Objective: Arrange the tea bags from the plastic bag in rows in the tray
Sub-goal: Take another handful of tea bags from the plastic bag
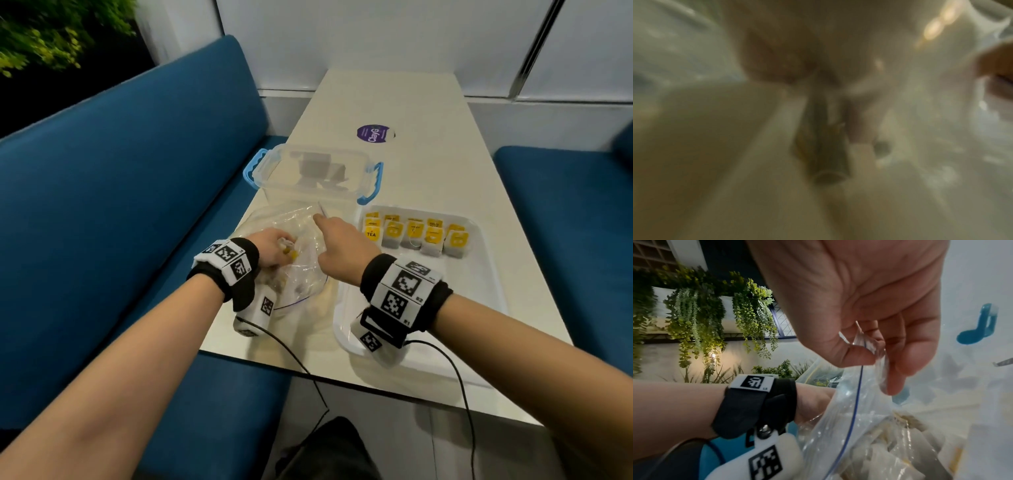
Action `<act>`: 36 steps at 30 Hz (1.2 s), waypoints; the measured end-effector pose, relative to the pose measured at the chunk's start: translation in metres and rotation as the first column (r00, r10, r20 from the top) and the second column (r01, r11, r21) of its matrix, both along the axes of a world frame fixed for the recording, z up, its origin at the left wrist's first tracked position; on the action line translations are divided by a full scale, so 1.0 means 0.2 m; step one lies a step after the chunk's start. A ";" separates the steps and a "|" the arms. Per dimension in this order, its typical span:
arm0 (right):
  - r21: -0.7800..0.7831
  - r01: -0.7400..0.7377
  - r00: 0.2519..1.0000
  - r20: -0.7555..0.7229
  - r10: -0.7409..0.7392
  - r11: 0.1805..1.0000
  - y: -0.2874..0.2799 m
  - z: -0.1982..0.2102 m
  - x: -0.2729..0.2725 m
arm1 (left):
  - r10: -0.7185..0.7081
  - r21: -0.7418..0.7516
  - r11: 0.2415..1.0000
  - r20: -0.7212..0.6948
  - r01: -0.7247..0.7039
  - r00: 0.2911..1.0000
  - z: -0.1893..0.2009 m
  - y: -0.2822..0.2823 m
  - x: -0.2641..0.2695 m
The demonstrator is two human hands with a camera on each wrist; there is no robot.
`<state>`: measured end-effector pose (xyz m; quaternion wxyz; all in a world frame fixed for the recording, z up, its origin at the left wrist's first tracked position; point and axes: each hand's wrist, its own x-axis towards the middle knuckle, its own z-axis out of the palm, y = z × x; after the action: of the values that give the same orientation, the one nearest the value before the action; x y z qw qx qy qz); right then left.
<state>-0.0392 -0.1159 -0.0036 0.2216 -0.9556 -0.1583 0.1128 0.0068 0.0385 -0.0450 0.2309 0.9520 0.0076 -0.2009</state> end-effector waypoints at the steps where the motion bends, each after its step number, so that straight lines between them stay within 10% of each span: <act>1: 0.000 0.011 1.000 0.005 -0.011 1.000 0.00 0.01 0.00 | 0.016 -0.065 0.998 0.018 -0.015 1.000 0.02 0.00 0.00; 10: -0.055 0.063 0.998 0.006 -0.063 0.996 -0.03 0.08 0.03 | 0.129 -0.315 0.944 0.093 -0.094 0.987 0.10 0.03 0.04; 15: -0.111 0.041 0.996 0.080 -0.033 0.993 -0.01 0.04 0.03 | 0.386 -0.737 0.515 -0.256 -0.437 0.886 0.10 0.04 0.02; 19: -0.172 0.061 0.986 0.162 -0.033 0.983 0.01 0.05 0.02 | 0.417 -0.777 0.233 -0.463 -0.585 0.782 0.15 0.08 0.02; 24: -0.265 -0.032 0.827 0.535 0.175 0.964 0.08 0.12 0.00 | 0.434 -0.735 0.240 -0.503 -0.634 0.748 0.17 0.07 -0.01; 36: -0.279 -0.139 0.982 0.088 0.169 0.950 0.26 0.12 0.12 | 0.463 -0.747 0.197 -0.499 -0.634 0.732 0.22 0.06 -0.02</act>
<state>-0.0151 -0.0636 0.0211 0.0698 -0.9664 -0.2275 0.0973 0.0026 0.0505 -0.0015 0.7472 0.5924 0.2590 -0.1540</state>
